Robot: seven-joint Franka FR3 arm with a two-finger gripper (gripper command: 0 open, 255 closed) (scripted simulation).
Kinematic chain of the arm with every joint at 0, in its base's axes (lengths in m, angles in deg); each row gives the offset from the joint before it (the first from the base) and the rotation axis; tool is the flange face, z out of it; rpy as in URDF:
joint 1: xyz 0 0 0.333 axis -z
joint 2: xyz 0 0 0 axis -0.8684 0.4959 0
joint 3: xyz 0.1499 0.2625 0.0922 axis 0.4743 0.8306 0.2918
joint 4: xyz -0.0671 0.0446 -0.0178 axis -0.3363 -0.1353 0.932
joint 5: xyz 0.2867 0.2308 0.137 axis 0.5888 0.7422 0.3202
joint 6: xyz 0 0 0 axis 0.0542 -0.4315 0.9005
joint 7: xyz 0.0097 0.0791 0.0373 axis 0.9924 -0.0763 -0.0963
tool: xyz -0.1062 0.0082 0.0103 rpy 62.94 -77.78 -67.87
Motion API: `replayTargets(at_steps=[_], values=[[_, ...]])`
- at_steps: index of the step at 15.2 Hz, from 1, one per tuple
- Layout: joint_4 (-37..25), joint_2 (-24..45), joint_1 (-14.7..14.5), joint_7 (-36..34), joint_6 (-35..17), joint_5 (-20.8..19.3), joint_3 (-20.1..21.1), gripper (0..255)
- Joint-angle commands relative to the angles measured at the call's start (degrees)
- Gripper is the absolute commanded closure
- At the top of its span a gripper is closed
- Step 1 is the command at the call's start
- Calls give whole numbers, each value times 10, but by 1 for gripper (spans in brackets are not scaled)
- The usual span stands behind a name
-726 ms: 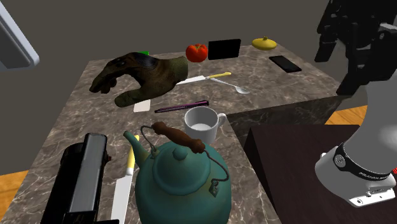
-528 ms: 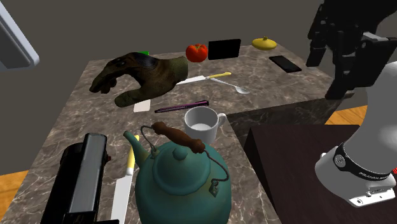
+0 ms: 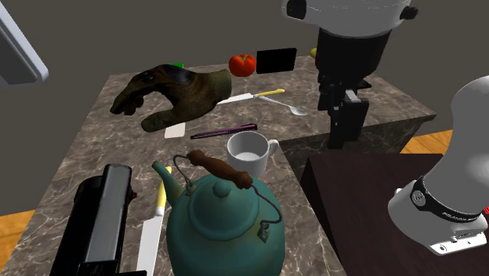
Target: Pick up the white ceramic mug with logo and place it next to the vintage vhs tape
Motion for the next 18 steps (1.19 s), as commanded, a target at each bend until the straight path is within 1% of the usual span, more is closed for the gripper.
replayTargets(at_steps=[1, 6, 12, 13, 18], values=[[-2, 41, 4, 8, -46, -5, -7, 0], [-26, 143, 7, 22, -138, -8, -18, 0], [-81, 272, 11, 41, -228, -6, -28, 0], [-86, 282, 11, 42, -234, -5, -28, 0], [-66, 302, 12, 41, -273, -7, -30, 0]])
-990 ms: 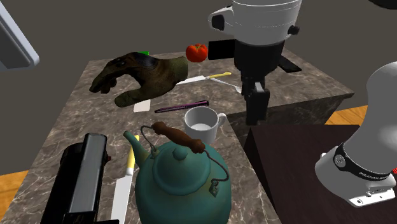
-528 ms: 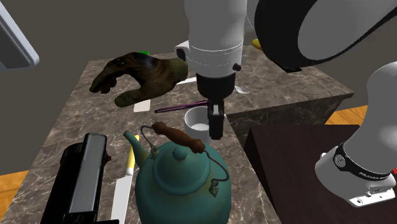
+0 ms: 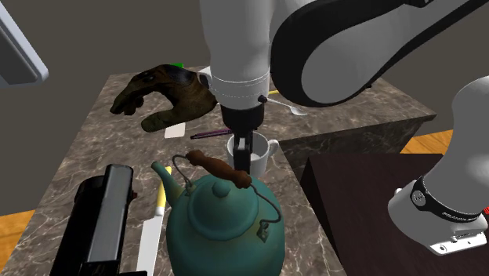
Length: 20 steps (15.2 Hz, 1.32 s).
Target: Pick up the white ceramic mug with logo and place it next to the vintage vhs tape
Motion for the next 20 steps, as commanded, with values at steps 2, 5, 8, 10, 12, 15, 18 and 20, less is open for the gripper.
replayTargets(at_steps=[2, 5, 8, 10, 12, 15, 18, 20], values=[[21, 26, -2, -3, -36, -1, 2, 0], [23, 29, -2, -4, -41, -1, 1, 0], [23, 29, -3, -4, -41, -1, 0, 0], [23, 29, -4, -4, -41, -1, 0, 0], [20, 27, -9, -13, -35, 0, 5, 255], [21, 31, -11, -18, -40, 0, 8, 255], [3, 40, -7, -10, -32, 0, 3, 255], [23, 29, -4, -4, -41, -1, 0, 255]])
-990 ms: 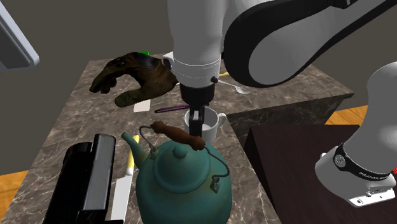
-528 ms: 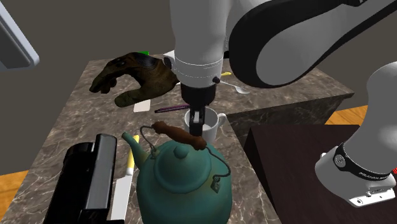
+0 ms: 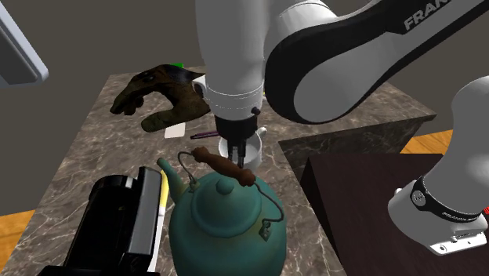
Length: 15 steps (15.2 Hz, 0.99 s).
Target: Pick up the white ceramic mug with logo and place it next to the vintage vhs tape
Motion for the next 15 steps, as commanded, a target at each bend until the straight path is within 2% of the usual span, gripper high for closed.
replayTargets(at_steps=[1, 15], values=[[19, -1, 2, 4, 15, -1, -2, 255], [-35, -58, 1, 10, 126, 2, -1, 255]])
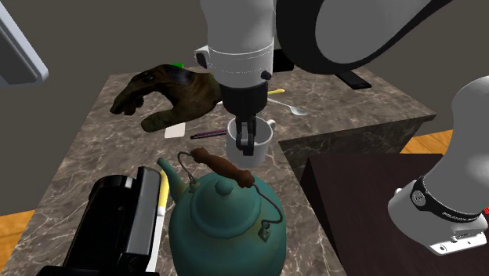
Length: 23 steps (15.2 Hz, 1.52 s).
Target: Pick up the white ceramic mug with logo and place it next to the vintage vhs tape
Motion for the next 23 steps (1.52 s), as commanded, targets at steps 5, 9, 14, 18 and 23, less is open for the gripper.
replayTargets(at_steps=[5, 9, 14, 18, 23], values=[[-29, -17, 0, 3, 46, 1, 0, 255], [-51, -26, 0, 5, 77, 1, 0, 255], [-81, -35, 0, 6, 116, 2, 1, 255], [-102, -39, 0, 8, 140, 2, 1, 255], [-62, -78, 29, 70, 136, -14, -39, 255]])
